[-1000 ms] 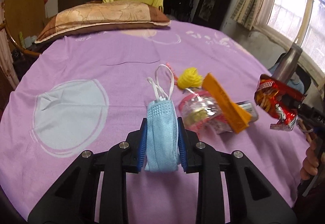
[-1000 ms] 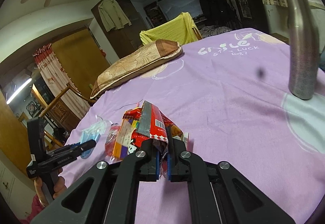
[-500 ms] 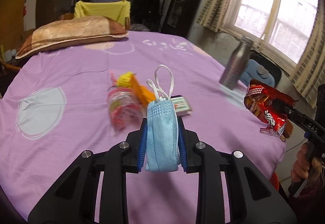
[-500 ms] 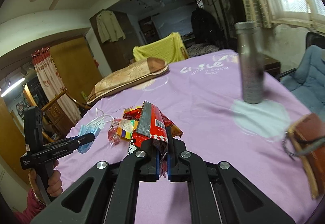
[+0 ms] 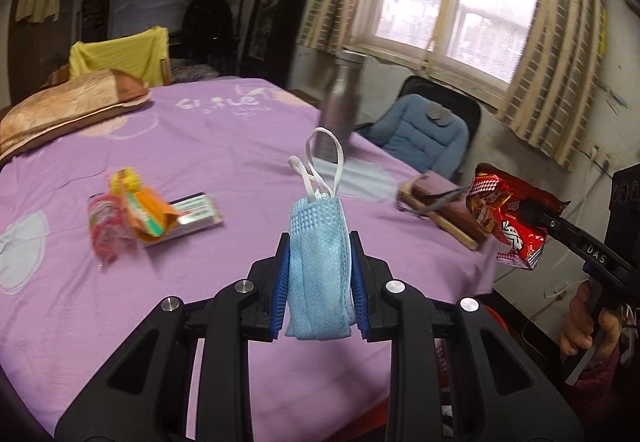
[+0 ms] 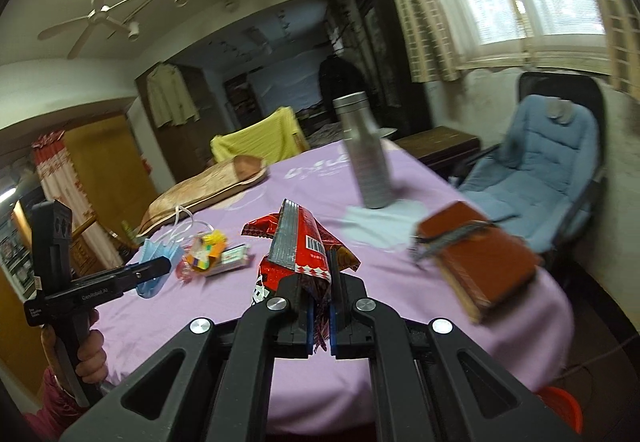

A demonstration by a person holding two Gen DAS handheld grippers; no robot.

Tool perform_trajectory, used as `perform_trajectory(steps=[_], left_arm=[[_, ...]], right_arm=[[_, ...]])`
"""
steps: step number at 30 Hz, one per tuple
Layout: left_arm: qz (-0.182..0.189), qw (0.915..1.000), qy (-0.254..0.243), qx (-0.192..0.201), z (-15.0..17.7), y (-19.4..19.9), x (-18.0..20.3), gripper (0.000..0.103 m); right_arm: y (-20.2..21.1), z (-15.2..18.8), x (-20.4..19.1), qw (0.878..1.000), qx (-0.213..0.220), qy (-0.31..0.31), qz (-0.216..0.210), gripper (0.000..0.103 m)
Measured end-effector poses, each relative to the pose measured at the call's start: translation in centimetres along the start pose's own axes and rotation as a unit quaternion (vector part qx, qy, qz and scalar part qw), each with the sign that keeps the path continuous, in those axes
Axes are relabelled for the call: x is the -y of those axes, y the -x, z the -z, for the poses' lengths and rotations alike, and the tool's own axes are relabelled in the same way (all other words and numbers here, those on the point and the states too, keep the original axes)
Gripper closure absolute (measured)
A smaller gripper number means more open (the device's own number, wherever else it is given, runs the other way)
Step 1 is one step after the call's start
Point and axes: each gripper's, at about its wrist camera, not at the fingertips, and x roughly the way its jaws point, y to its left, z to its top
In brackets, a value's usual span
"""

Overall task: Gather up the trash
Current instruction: 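Carry the face mask and red snack bag to the wastebasket and release both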

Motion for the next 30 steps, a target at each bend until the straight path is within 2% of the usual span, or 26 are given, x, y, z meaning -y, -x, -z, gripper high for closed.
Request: perform_trajectory(steps=[7, 14, 18, 23, 25, 26, 27, 30], left_arm=[[0.046, 0.9977, -0.049, -0.012, 0.1, -1.3, 7.5, 0.075], [0.105, 0.9888, -0.097, -0.043, 1.0, -3.8, 15.2, 0.075], [0.135, 0.9817, -0.117, -0.066, 1.6, -5.8, 18.8, 0.075], [0.16, 0.9704, -0.146, -0.106, 2.9, -9.1, 23.2, 0.075], [0.168, 0.9663, -0.154, -0.12, 3.6, -10.2, 24.3, 0.075], [0.173, 0.9631, -0.159, -0.131, 4.0, -11.1, 25.1, 0.075], [0.177, 0.9601, -0.163, -0.142, 4.5, -11.8, 25.8, 0.075], [0.186, 0.9509, -0.179, -0.171, 5.9, -13.7, 27.6, 0.074]], right_arm=[[6.3, 1.7, 5.2, 0.998, 0.031, -0.024, 0.054, 0.097], [10.9, 5.0, 11.5, 0.99, 0.036, -0.063, 0.119, 0.097], [12.0, 7.6, 15.5, 0.984, 0.015, -0.091, 0.152, 0.097], [10.7, 11.5, 20.2, 0.974, -0.042, -0.13, 0.179, 0.094], [9.1, 13.2, 21.7, 0.968, -0.078, -0.134, 0.198, 0.078], [8.0, 14.4, 22.7, 0.963, -0.106, -0.139, 0.204, 0.053], [7.6, 14.9, 23.2, 0.961, -0.113, -0.146, 0.205, 0.041], [7.9, 16.0, 24.4, 0.96, -0.106, -0.17, 0.196, 0.041]])
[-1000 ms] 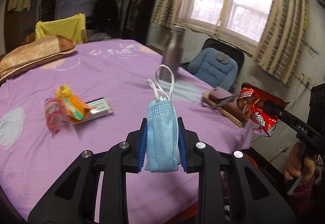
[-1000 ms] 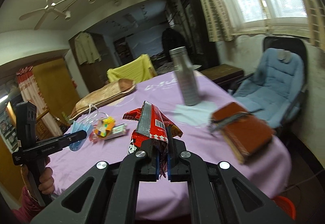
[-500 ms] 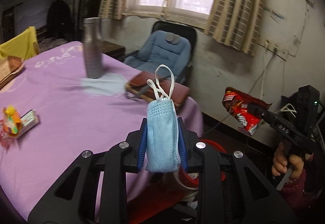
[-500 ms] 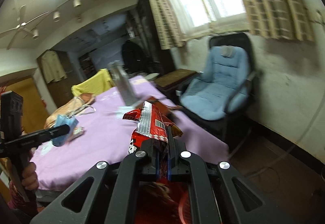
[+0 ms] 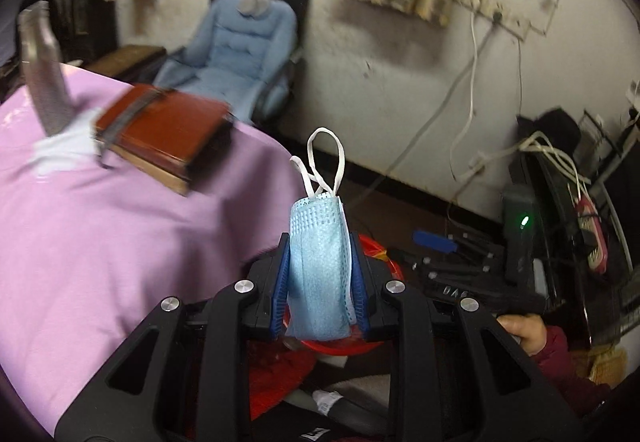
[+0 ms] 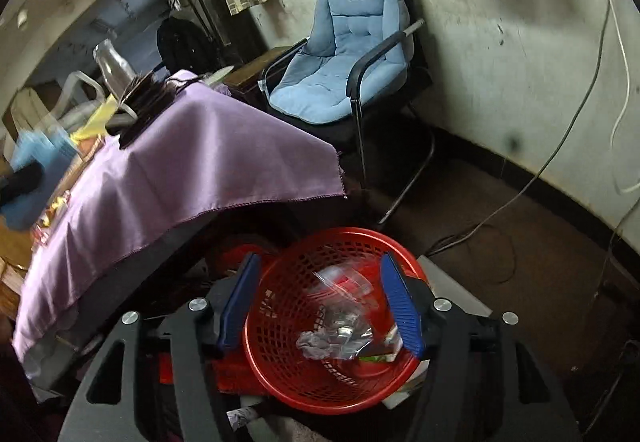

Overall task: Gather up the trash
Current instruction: 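Carry the face mask and red snack bag to the wastebasket and release both, then return both tools to the table toward the remaining trash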

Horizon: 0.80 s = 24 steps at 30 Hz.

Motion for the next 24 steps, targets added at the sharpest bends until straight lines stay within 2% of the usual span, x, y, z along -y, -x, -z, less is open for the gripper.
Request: perform_trajectory(steps=[5, 9, 11, 13, 15, 24], left_arm=[[0.019, 0.9989, -0.022, -0.036, 0.2, -3.6, 1.6, 0.074], [0.029, 0.9973, -0.038, -0.056, 0.4, -5.4, 2.9, 0.072], [0.034, 0.9962, -0.048, -0.064, 0.5, -5.9, 3.4, 0.065], [0.026, 0.9964, -0.054, -0.06, 0.5, -5.9, 3.8, 0.037], [0.011, 0.9974, -0.057, -0.042, 0.4, -5.4, 3.9, 0.026], [-0.019, 0.9994, -0.029, -0.004, -0.2, -2.3, 1.5, 0.021]], right_arm=[[2.6, -0.1, 1.7, 0.998, 0.048, -0.023, 0.019, 0.038], [3.3, -0.3, 3.0, 0.997, 0.064, -0.041, 0.016, 0.037], [3.3, -0.4, 3.3, 0.997, 0.067, -0.043, 0.017, 0.037], [3.3, -0.5, 3.3, 0.997, 0.068, -0.045, 0.015, 0.037], [3.6, -0.5, 3.3, 0.997, 0.069, -0.044, 0.012, 0.037], [4.5, -0.9, 1.8, 0.997, 0.077, -0.029, 0.001, 0.037]])
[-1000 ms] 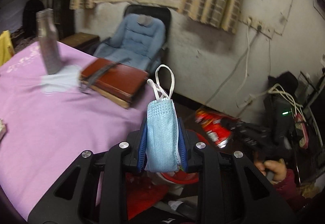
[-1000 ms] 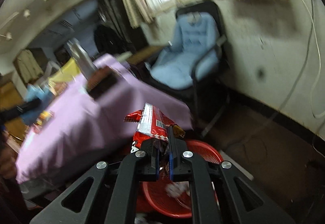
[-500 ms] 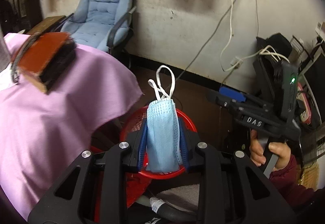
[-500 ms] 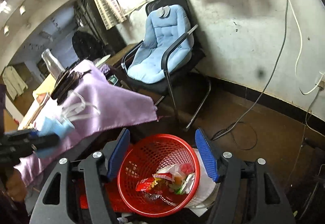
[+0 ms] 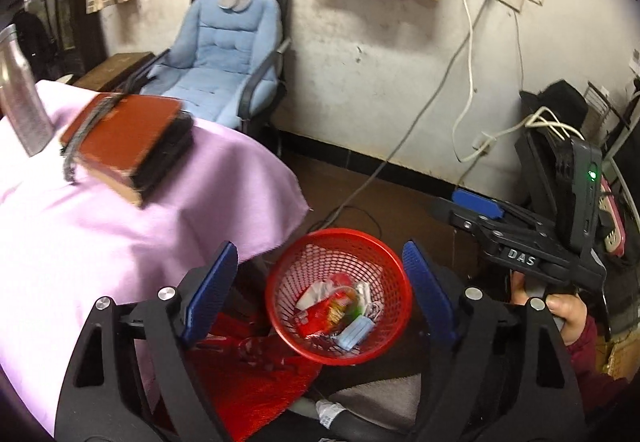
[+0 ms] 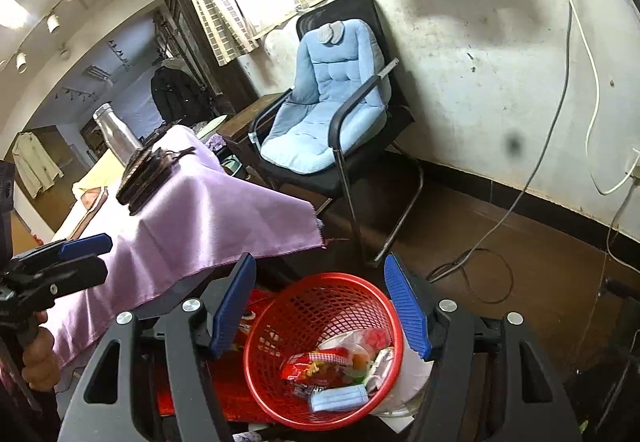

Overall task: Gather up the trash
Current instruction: 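Return both tools to the table toward the remaining trash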

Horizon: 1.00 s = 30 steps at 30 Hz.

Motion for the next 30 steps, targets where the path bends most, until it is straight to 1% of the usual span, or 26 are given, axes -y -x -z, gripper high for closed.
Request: perform_trajectory(steps=[4, 10, 13, 15, 20, 23, 30], left_arm=[[-0.007, 0.9997, 0.017, 0.015, 0.3, 1.6, -1.4, 0.019], [-0.024, 0.9979, 0.037, 0.047, 1.0, 4.8, -3.3, 0.019], [-0.035, 0.9961, 0.05, 0.064, 1.6, 6.5, -4.4, 0.014], [-0.044, 0.9942, 0.059, 0.078, 2.1, 7.8, -5.4, 0.013], [-0.069, 0.9883, 0.084, 0.107, 3.5, 10.7, -7.9, 0.011], [-0.086, 0.9833, 0.106, 0.121, 4.6, 12.5, -9.6, 0.01], [-0.119, 0.9694, 0.158, 0.146, 7.7, 16.1, -14.0, 0.009]], right_arm=[[0.6, -0.4, -1.7, 1.0, 0.005, 0.017, -0.008, 0.037], [1.7, -1.0, -5.0, 0.999, 0.012, 0.046, -0.025, 0.032], [2.1, -1.3, -6.7, 0.998, 0.015, 0.058, -0.033, 0.03], [2.3, -1.5, -7.8, 0.997, 0.017, 0.065, -0.04, 0.028], [2.5, -2.0, -11.2, 0.994, 0.02, 0.092, -0.054, 0.026], [2.6, -2.2, -13.8, 0.991, 0.021, 0.109, -0.068, 0.021], [2.0, -2.0, -21.3, 0.98, 0.015, 0.162, -0.114, 0.017]])
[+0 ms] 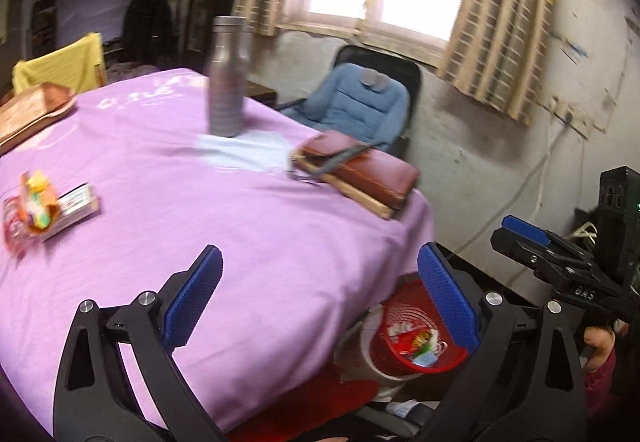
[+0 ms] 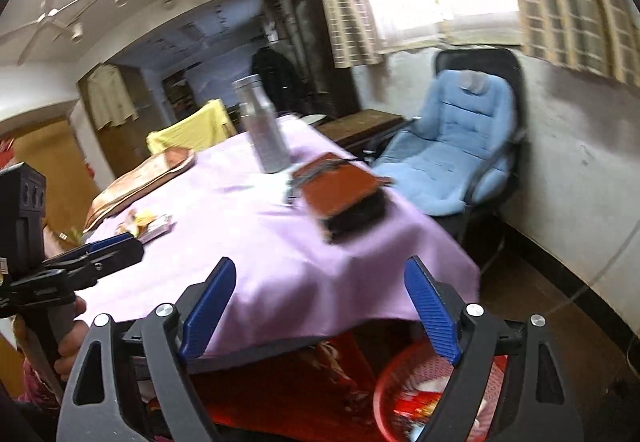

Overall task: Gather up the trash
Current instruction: 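Return both tools to the table toward the remaining trash, then grasp the clear plastic packet with the left gripper while the right gripper grasps the orange box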

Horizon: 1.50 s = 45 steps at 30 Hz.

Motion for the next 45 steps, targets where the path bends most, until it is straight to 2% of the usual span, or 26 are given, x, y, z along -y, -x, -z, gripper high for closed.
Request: perform_trajectory(steps=[9, 16, 23, 30, 37, 42, 45], left_arm=[[-0.046, 0.9968, 0.063, 0.02, 0.9, 2.6, -7.8, 0.007], [-0.075, 0.9908, 0.112, 0.014, 1.7, 3.4, -13.5, 0.007], [-0.113, 0.9847, 0.132, 0.002, 2.1, 3.7, -18.2, 0.007], [-0.158, 0.9743, 0.158, -0.028, 2.7, 3.6, -23.8, 0.007], [-0.2, 0.9583, 0.193, -0.066, 2.8, 3.7, -30.5, 0.007], [-0.201, 0.9557, 0.199, -0.081, 1.9, 2.9, -33.5, 0.007], [-0.186, 0.9597, 0.195, -0.081, 1.0, 2.0, -34.4, 0.007]], right_arm=[[-4.5, -1.4, -8.3, 0.997, -0.032, 0.06, -0.048, 0.015], [-8.0, -2.0, -13.1, 0.991, -0.06, 0.091, -0.074, 0.015], [-11.7, -2.6, -16.6, 0.986, -0.086, 0.105, -0.1, 0.015], [-15.8, -2.3, -18.2, 0.981, -0.116, 0.104, -0.114, 0.014], [-19.8, -2.0, -18.9, 0.978, -0.141, 0.09, -0.125, 0.014], [-21.8, -2.0, -19.4, 0.976, -0.15, 0.082, -0.133, 0.014], [-22.4, -1.8, -19.8, 0.976, -0.154, 0.085, -0.13, 0.014]])
